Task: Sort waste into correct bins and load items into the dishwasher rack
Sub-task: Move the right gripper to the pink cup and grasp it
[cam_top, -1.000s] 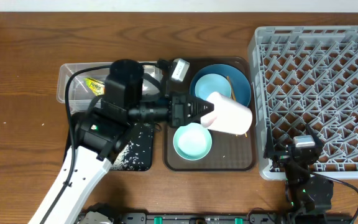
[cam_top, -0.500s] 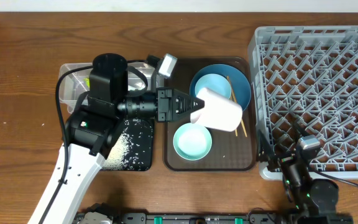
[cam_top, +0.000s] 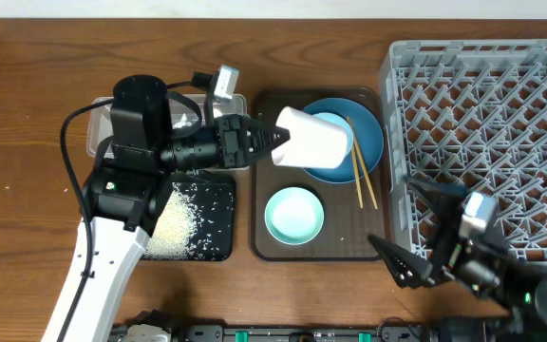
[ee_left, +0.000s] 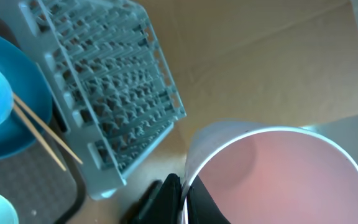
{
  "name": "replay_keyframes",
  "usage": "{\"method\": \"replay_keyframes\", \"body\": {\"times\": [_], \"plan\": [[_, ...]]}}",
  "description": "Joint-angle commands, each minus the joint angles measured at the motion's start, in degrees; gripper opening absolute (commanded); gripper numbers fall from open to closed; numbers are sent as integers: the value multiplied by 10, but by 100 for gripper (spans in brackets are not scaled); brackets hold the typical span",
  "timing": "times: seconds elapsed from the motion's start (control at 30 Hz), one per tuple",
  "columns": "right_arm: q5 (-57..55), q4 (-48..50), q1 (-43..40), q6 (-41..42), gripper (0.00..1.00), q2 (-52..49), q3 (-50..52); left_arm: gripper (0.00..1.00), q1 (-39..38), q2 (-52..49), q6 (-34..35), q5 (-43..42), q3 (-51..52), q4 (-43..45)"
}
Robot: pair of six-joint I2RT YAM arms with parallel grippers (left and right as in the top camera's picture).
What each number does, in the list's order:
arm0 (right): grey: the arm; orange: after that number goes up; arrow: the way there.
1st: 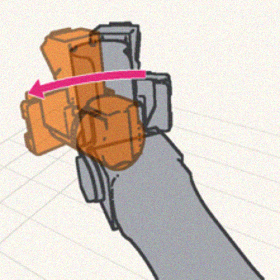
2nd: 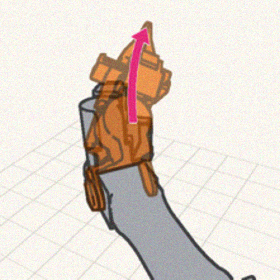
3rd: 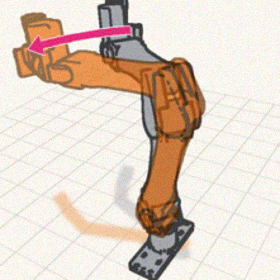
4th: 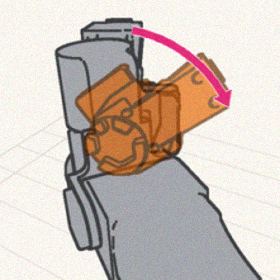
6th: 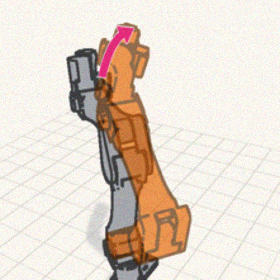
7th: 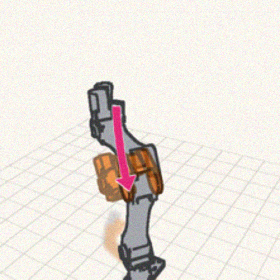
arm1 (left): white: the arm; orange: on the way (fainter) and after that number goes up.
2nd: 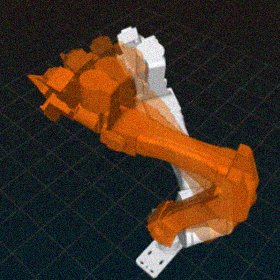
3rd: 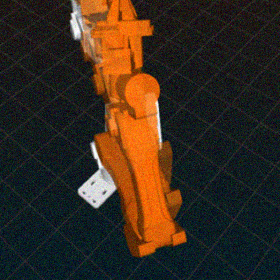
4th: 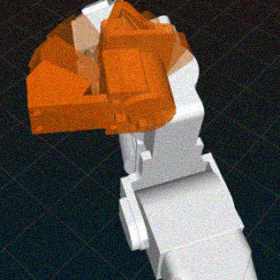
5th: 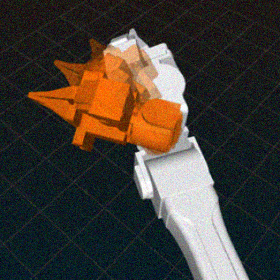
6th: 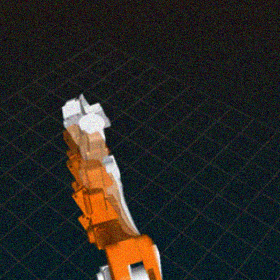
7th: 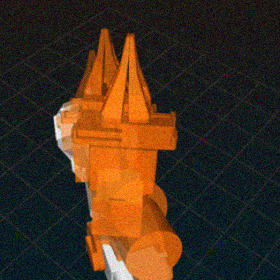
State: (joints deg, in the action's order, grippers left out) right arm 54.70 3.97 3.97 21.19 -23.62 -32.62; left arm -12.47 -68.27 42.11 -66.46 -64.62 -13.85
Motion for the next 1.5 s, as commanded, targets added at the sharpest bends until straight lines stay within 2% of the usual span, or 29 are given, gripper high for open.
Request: {"method": "replay_keyframes", "body": {"times": [0.0, 0.07, 0.13, 0.43, 0.67, 0.87, 1.03, 1.33, 1.4, 1.47], "plan": [[163, 59, 6, 18, 99, -57, -31, 6, 2, -3, 7, -73, -3, 3], [185, 136, 6, 64, 99, -81, -34, 6, 2, -3, 7, -96, -3, 3], [183, 174, 5, 85, 99, -92, -34, 7, 2, -3, 7, -119, -3, 3], [178, 185, 6, 88, 99, -128, -33, 6, -19, -3, 6, -134, -3, 12], [162, 186, 6, 85, 99, -171, -33, 6, -84, -3, 6, -65, -3, 26], [163, 224, 15, 108, 99, -189, -34, 6, -111, -3, -1, -18, -3, 26], [156, 270, 25, 136, 94, -189, -33, 6, -116, -3, -5, -14, -3, 26], [154, 265, 37, 139, 92, -211, -33, 6, -139, -3, -5, 12, -3, 26], [154, 267, 38, 139, 88, -214, -33, 6, -139, -3, -5, 12, -3, 26], [154, 267, 38, 139, 78, -214, -33, 6, -139, -3, -5, 12, -3, 26]]}}
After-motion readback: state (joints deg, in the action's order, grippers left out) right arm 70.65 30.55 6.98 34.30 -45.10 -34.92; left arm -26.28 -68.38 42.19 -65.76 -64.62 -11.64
